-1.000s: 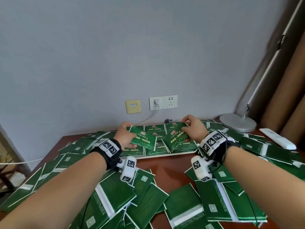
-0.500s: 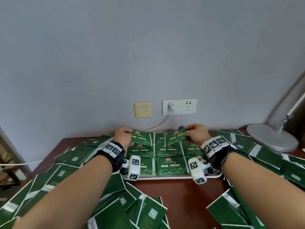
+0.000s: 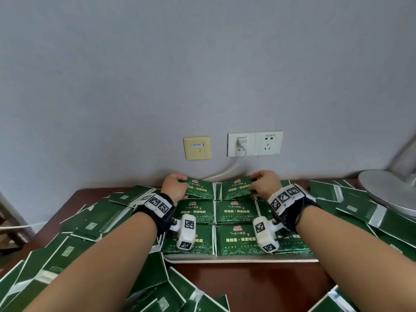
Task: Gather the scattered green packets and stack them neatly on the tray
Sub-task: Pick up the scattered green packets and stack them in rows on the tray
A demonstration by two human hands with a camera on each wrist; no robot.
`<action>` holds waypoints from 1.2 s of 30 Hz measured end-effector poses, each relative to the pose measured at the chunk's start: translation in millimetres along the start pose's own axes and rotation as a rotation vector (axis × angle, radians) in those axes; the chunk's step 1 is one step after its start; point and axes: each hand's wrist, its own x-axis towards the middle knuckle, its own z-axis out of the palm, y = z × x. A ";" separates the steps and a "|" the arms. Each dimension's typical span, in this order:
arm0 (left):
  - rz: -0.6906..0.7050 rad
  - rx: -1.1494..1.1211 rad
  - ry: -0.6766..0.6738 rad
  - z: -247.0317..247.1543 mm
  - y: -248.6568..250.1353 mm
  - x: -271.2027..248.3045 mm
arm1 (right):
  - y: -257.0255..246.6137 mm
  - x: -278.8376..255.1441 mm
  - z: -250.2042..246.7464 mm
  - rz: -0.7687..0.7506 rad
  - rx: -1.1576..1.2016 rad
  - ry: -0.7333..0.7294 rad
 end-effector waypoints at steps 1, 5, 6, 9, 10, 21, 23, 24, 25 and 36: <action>0.011 0.037 0.000 0.2 0.2 0.2 | -0.8 0.4 0.0 -0.031 -0.077 0.007; 0.066 0.187 -0.021 0.8 -2.0 4.0 | -0.2 1.7 0.3 -0.076 -0.212 -0.011; 0.081 0.222 -0.027 0.6 -2.2 4.5 | 0.4 2.4 0.7 -0.080 -0.226 -0.015; 0.112 0.336 -0.034 -0.9 -1.1 3.4 | 2.7 4.6 2.2 -0.093 -0.264 -0.044; 0.113 0.365 -0.032 -1.5 -0.7 3.3 | 3.5 5.7 2.7 -0.097 -0.266 -0.049; 0.196 0.676 -0.140 -2.7 3.4 -7.6 | -2.2 -1.3 2.3 -0.261 -0.700 -0.130; 0.242 0.709 -0.192 0.1 4.5 -12.0 | -5.6 -6.0 4.3 -0.300 -0.734 -0.183; 0.256 0.747 -0.216 1.5 4.7 -13.8 | -7.1 -8.3 5.9 -0.312 -0.737 -0.220; 0.266 0.792 -0.240 2.4 4.7 -15.1 | -8.9 -10.7 7.7 -0.318 -0.736 -0.257; 0.219 1.010 -0.355 4.2 7.6 -18.7 | -15.1 -18.4 15.3 -0.277 -0.801 -0.375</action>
